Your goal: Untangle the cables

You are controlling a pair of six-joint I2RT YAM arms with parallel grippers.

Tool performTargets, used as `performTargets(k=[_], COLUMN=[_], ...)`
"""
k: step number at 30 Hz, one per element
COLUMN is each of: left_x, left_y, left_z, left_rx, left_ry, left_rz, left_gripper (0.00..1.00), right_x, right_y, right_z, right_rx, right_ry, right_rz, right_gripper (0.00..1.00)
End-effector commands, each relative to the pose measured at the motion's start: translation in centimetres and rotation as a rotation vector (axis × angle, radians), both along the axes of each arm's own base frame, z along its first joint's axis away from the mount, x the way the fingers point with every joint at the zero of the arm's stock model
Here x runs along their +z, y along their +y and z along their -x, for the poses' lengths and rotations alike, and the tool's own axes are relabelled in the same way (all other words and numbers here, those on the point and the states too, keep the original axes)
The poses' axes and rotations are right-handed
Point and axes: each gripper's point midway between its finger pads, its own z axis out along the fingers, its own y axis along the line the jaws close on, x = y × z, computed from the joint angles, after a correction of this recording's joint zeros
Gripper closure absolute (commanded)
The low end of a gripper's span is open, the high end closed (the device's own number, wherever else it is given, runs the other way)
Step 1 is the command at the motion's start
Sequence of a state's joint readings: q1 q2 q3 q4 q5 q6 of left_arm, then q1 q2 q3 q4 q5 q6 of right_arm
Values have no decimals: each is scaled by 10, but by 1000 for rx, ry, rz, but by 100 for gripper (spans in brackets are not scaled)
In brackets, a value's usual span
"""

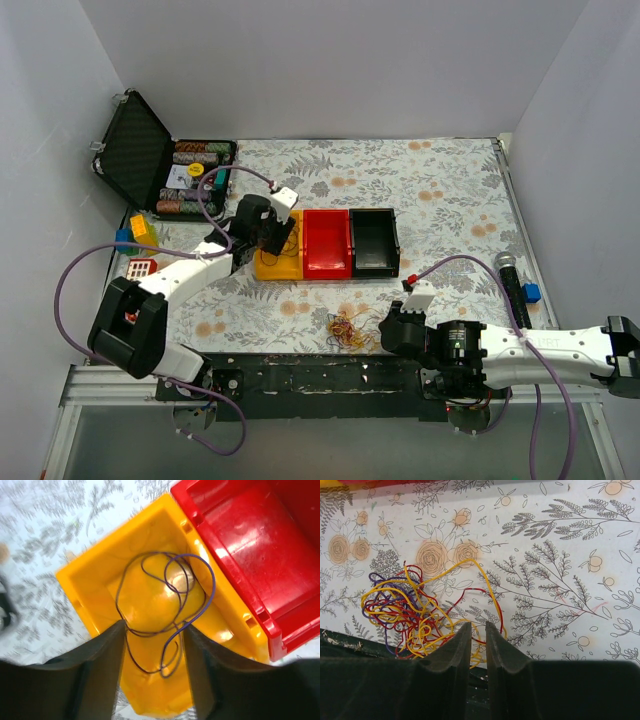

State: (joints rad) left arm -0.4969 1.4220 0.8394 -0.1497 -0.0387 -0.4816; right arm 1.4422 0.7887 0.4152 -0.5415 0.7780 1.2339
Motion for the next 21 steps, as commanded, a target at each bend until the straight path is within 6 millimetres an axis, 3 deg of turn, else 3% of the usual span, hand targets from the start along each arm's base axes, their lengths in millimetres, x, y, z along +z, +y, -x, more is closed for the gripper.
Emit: performTargets(k=[1,4,8,13,18,21], left_x=[50,60,62,61,39,39], left_y=[-10,-12,-12,-18,-1,3], left_z=[-24,-24,-18,-9,-20,-26], left_rx=[11,-22,-56,-117,-30,-5], left_ry=[-136,-151,-143,-140,-155,-184], left_rz=[49,44,33,48,-29,-41], left_gripper=[43,31,29,34,41,42], right_x=[8,11,11,13,17,17], right_y=[10,14,14,13,13,12], right_z=[-1,-2,-2,-2,-2,-2], right_rx=[2,9,16,17,13,14], right_ry=[-13,-17,-21,-21,-24,-22], right_rz=[-36,-39,-28,-39,-53,-50], right_gripper=[75,75,76,76,76,76])
